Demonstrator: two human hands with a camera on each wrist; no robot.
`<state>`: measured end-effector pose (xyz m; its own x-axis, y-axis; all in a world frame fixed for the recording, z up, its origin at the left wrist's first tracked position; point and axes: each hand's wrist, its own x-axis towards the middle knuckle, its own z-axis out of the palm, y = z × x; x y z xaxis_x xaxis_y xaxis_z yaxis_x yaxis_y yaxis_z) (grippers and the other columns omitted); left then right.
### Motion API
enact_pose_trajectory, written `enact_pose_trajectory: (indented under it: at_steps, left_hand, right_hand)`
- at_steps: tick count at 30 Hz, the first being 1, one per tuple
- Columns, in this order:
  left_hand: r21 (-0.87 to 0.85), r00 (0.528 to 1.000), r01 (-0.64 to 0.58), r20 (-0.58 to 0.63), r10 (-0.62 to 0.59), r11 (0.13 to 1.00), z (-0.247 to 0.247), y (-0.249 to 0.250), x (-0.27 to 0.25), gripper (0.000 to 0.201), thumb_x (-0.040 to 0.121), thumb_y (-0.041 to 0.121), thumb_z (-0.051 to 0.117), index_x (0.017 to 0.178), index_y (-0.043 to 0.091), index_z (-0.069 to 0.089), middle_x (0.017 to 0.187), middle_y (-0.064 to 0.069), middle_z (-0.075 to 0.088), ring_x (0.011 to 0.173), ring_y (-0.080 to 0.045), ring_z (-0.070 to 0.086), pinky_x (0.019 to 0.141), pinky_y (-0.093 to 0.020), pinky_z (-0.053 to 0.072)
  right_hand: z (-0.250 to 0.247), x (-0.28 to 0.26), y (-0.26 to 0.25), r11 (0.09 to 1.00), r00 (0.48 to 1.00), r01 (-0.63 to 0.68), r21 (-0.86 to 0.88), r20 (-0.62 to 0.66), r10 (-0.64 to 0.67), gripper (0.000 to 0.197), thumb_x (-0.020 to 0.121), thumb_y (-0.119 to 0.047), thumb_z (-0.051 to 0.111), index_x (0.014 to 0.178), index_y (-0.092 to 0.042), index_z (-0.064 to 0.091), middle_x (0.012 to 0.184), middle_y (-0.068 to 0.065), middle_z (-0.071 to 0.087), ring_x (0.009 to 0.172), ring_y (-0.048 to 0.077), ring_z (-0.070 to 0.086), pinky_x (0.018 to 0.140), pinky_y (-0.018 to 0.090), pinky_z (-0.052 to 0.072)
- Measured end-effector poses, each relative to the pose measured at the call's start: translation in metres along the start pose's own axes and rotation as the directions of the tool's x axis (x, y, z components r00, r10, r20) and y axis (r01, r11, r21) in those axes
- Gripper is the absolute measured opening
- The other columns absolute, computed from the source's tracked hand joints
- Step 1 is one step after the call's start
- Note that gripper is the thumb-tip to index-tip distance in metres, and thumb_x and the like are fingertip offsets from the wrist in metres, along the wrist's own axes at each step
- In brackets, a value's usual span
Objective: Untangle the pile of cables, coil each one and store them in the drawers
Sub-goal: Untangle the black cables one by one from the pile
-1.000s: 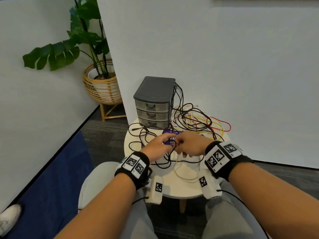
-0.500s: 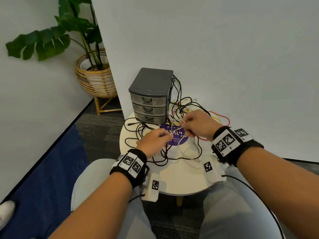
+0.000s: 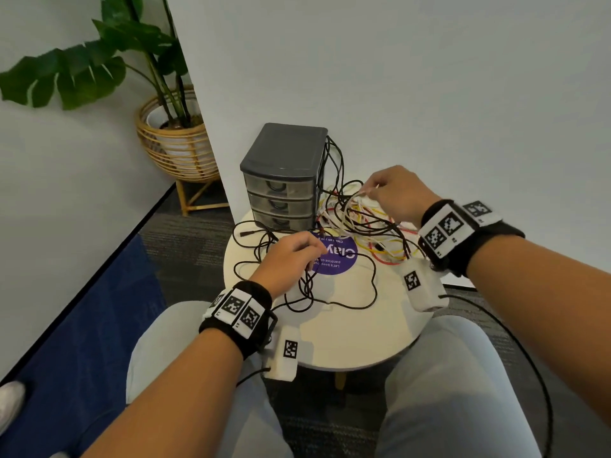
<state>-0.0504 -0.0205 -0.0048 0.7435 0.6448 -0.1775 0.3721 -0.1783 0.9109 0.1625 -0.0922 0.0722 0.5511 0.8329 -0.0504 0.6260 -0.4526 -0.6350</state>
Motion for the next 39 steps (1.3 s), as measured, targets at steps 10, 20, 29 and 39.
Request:
enact_pose_trajectory:
  at_steps: [10,20,29,39]
  left_hand:
    - [-0.208,0.999,-0.028,-0.049,0.018,0.978,-0.01,0.001,-0.001,0.033,0.11,0.014,0.034,0.121,0.011,0.065,0.101,-0.012,0.063,0.075,-0.011,0.063,0.065,-0.019,0.052]
    - [-0.33,0.996,-0.034,-0.089,0.005,0.943,-0.014,0.006,-0.003,0.037,0.104,0.004,0.047,0.134,0.018,0.064,0.096,-0.002,0.073,0.092,-0.013,0.069,0.086,-0.03,0.055]
    - [-0.28,1.0,-0.009,-0.021,0.003,0.96,-0.02,0.023,-0.004,0.046,0.102,0.006,0.047,0.14,0.027,0.058,0.126,0.0,0.071,0.124,-0.019,0.063,0.108,-0.04,0.047]
    - [0.088,0.992,-0.07,0.112,0.06,0.994,-0.059,0.057,-0.014,0.042,0.104,0.014,0.051,0.144,0.027,0.053,0.117,0.016,0.066,0.108,0.007,0.061,0.099,-0.021,0.045]
  right_hand:
    - [0.047,-0.02,0.023,0.982,0.957,0.085,-0.167,0.288,-0.033,0.04,0.09,-0.011,0.069,0.125,-0.023,0.056,0.112,-0.003,0.054,0.099,0.015,0.053,0.069,0.022,0.042]
    - [0.086,-0.05,-0.008,0.882,0.826,0.351,-0.315,0.548,-0.133,0.044,0.083,-0.068,0.063,0.095,-0.026,0.072,0.102,-0.007,0.061,0.094,0.016,0.058,0.085,0.038,0.052]
    - [0.082,-0.053,-0.013,0.98,0.909,0.194,-0.043,0.384,-0.163,0.026,0.101,-0.025,0.057,0.077,-0.019,0.064,0.073,-0.005,0.057,0.067,0.009,0.051,0.059,0.023,0.035]
    - [0.048,-0.047,-0.021,0.676,0.96,-0.153,0.72,0.27,-0.07,0.03,0.109,-0.024,0.039,0.095,-0.01,0.063,0.076,0.005,0.068,0.059,0.015,0.061,0.056,0.025,0.043]
